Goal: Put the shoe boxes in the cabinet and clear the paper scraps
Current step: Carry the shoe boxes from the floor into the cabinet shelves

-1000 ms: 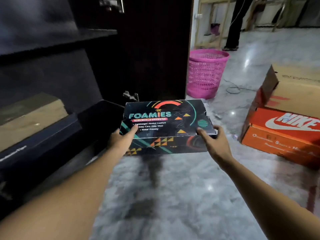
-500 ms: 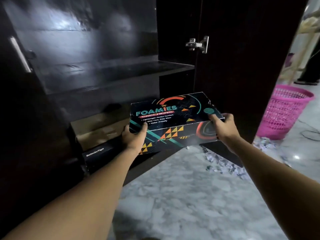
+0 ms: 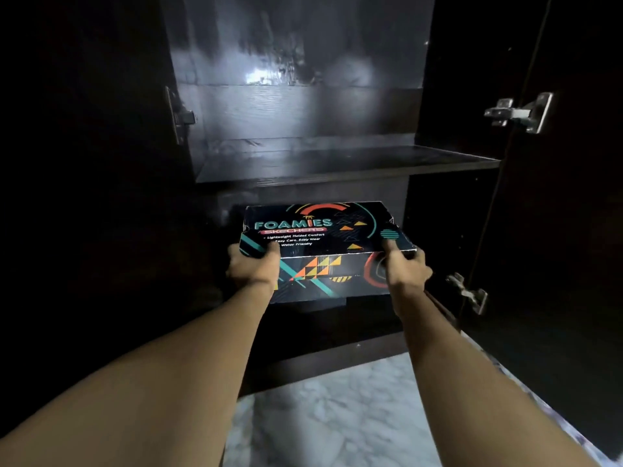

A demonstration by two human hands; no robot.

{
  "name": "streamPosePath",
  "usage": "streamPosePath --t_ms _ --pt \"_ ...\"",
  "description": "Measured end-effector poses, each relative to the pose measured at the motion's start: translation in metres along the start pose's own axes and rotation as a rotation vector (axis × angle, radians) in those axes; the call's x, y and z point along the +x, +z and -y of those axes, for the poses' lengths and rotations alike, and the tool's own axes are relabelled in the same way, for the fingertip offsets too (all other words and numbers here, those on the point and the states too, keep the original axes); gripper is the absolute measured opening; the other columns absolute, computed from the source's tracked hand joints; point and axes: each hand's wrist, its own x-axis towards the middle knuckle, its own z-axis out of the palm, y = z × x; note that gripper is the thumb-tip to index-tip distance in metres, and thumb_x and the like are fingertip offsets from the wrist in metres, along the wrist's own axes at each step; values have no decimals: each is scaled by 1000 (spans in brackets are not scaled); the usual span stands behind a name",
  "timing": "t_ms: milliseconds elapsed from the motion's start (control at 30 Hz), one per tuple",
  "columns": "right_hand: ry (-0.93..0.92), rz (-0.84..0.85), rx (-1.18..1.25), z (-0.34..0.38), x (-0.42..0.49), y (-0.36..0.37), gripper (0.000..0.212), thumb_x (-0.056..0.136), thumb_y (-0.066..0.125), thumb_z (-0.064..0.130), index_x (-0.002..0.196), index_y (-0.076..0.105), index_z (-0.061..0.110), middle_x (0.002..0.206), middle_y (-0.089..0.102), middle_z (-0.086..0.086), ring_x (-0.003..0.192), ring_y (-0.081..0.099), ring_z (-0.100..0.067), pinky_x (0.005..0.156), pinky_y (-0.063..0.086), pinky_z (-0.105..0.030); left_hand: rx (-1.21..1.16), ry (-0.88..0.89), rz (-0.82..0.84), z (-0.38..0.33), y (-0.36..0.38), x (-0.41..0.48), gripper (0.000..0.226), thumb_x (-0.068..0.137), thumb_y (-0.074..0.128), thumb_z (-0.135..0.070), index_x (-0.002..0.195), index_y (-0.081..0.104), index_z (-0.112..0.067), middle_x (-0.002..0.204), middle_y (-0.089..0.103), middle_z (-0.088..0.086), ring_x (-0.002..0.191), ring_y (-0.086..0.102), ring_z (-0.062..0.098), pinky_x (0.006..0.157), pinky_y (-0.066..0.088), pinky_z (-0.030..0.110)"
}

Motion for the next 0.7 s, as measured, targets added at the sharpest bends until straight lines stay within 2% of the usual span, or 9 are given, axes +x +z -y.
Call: streamPosePath --t_ms 100,233,300,367,400,467,533,600,700 --pt "-48 41 -5 -6 15 23 66 88 65 36 144 39 13 143 31 -18 126 43 -35 103 33 -29 62 52 -37 10 5 14 49 82 73 -28 120 51 -6 111 62 12 101 63 30 78 48 29" --pt "-124 154 11 -11 31 52 67 85 71 30 143 40 16 138 34 -9 122 46 -24 99 30 -20 151 112 -73 20 10 38 67 81 72 -33 133 42 -1 131 48 23 116 53 40 95 48 39" --pt "-171 189 11 -15 40 65 71 81 77 26 141 41 17 129 36 -4 118 49 -20 108 33 -25 169 145 -83 22 11 50 67 83 70 -34 134 42 -1 132 47 24 118 52 40 99 46 40" --pt "-190 212 5 -22 47 76 72 80 79 21 141 40 17 124 35 0 112 49 -15 109 32 -23 233 191 -65 28 16 63 71 87 65 -43 142 38 -7 139 42 22 125 48 41 104 42 44" --pt "-193 223 6 -26 49 81 72 80 79 21 140 40 17 125 37 0 110 49 -13 108 32 -22 289 209 -56 31 18 69 73 89 60 -49 146 34 -10 144 38 20 129 45 41 106 41 46" --pt "-197 240 39 -36 57 90 73 76 81 25 138 42 22 130 49 -5 111 57 -16 111 38 -30 389 227 -37 34 24 79 73 94 47 -55 152 26 -16 154 23 19 134 39 42 108 38 49" --pt "-185 222 35 -42 62 97 70 78 81 25 137 45 21 135 51 -12 113 60 -19 110 41 -34 485 234 -12 36 30 82 68 98 37 -53 155 18 -21 160 5 18 139 30 43 109 33 50" --pt "-151 144 -44 -42 61 103 69 83 78 25 143 44 18 143 39 -14 121 52 -24 109 36 -29 617 273 3 39 37 78 62 102 34 -45 156 11 -26 162 -9 16 144 18 42 113 26 50" --pt "-166 18 -94 -42 49 112 71 83 77 21 144 40 18 142 27 -16 126 41 -28 98 33 -21 690 467 -54 47 47 69 61 99 34 -31 156 16 -23 162 -8 21 147 3 45 117 15 50"
